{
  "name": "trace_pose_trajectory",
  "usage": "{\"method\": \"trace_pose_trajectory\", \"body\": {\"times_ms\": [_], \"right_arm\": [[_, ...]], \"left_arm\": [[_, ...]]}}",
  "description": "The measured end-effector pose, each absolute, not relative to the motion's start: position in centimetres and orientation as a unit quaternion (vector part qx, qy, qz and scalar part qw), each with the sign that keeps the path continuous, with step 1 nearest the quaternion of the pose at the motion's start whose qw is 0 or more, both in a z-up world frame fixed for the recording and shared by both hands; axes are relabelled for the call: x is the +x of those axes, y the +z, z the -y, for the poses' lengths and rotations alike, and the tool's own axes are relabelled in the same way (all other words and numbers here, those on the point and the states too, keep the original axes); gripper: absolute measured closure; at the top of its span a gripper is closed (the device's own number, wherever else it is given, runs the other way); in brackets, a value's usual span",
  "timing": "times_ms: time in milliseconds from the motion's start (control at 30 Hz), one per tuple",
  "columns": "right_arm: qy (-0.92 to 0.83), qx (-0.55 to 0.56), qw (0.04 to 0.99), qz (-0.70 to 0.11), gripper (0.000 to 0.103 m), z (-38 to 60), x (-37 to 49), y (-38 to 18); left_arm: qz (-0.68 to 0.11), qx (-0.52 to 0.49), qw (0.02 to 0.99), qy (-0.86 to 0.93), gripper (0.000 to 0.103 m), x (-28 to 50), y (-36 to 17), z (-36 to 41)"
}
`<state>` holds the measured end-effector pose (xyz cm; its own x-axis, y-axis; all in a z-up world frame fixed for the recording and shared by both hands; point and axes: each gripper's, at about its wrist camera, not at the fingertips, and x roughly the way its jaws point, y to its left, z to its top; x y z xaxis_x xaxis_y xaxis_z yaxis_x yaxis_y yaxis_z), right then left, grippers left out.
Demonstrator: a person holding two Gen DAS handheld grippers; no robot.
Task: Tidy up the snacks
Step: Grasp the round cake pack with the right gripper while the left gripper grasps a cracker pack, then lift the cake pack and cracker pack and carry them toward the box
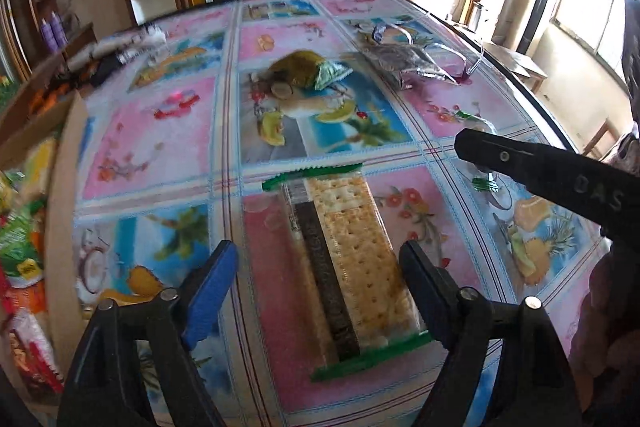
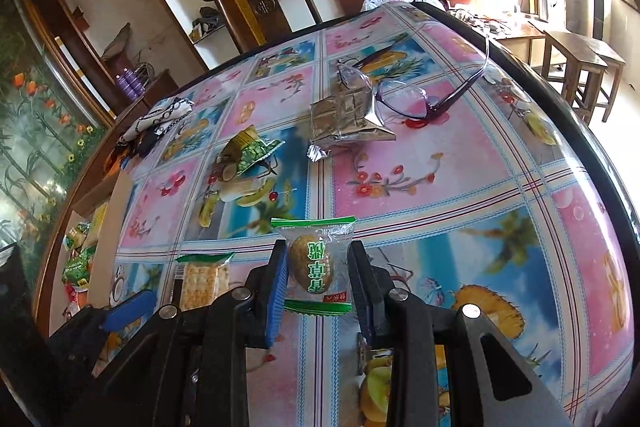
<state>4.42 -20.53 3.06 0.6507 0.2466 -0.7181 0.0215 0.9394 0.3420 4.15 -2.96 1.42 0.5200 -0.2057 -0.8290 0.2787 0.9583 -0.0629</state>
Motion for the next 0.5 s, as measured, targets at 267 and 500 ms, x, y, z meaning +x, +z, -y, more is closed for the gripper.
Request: {"method": "trace_pose_trajectory", "body": {"times_ms": [267,500], "right_arm": [[0.069,0.142,0.897,-0.412,0.071,19.5,4.3,3.1],[0.074,0.127,0.901,-0.408,0.071,18.9,4.1,3.2]], "left_arm": [[-0.443,0.079,0.885,-0.12,0.058,4.2,1.5,3.0],[-0.413,0.093,0.9,-0.104,0.058,3.9,2.1,2.6]]}}
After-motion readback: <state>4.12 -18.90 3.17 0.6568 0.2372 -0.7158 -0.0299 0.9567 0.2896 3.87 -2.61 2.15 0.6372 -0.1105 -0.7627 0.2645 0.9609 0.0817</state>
